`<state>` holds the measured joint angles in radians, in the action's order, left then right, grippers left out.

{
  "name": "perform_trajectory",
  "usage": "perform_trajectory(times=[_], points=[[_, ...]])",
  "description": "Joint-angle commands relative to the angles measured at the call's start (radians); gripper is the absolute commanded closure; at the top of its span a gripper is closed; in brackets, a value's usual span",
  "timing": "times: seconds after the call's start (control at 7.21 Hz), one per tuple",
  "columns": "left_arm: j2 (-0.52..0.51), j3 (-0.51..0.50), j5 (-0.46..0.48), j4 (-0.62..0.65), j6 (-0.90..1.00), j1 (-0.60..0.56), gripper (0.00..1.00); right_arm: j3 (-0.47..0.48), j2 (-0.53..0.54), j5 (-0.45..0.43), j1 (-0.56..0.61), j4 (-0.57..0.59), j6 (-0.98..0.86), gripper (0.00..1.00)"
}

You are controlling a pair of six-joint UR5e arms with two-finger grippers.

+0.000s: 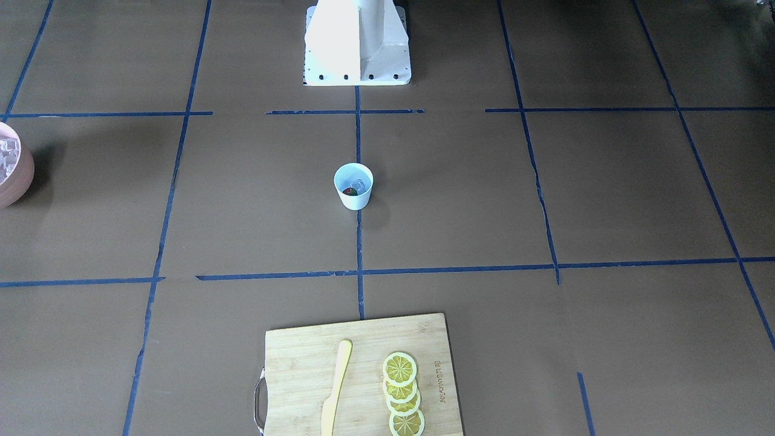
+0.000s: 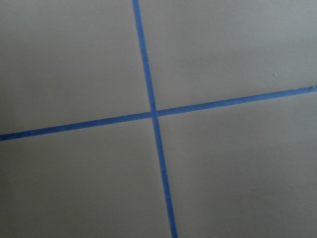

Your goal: Put ice and strawberries in cup

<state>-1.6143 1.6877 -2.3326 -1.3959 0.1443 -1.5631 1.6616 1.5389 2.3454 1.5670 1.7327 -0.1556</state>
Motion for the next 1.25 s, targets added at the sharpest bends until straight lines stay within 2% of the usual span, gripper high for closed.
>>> perform_trajectory(times=[0.0,0.42,0.69,1.11], points=[[0.042,0.007,-0.031,-0.003,-0.005,0.001,0.00,0.006,0.010,0.000,-0.011,-0.002,0.013,0.00],[0.068,0.021,-0.031,-0.006,0.000,0.011,0.00,0.006,0.023,0.002,-0.025,-0.004,0.015,0.00],[0.077,0.003,-0.028,-0.078,-0.003,0.012,0.00,0.006,0.023,0.002,-0.033,-0.004,0.015,0.00],[0.073,0.004,-0.030,-0.080,-0.003,0.012,0.00,0.021,0.023,0.002,-0.033,-0.004,0.015,0.00]])
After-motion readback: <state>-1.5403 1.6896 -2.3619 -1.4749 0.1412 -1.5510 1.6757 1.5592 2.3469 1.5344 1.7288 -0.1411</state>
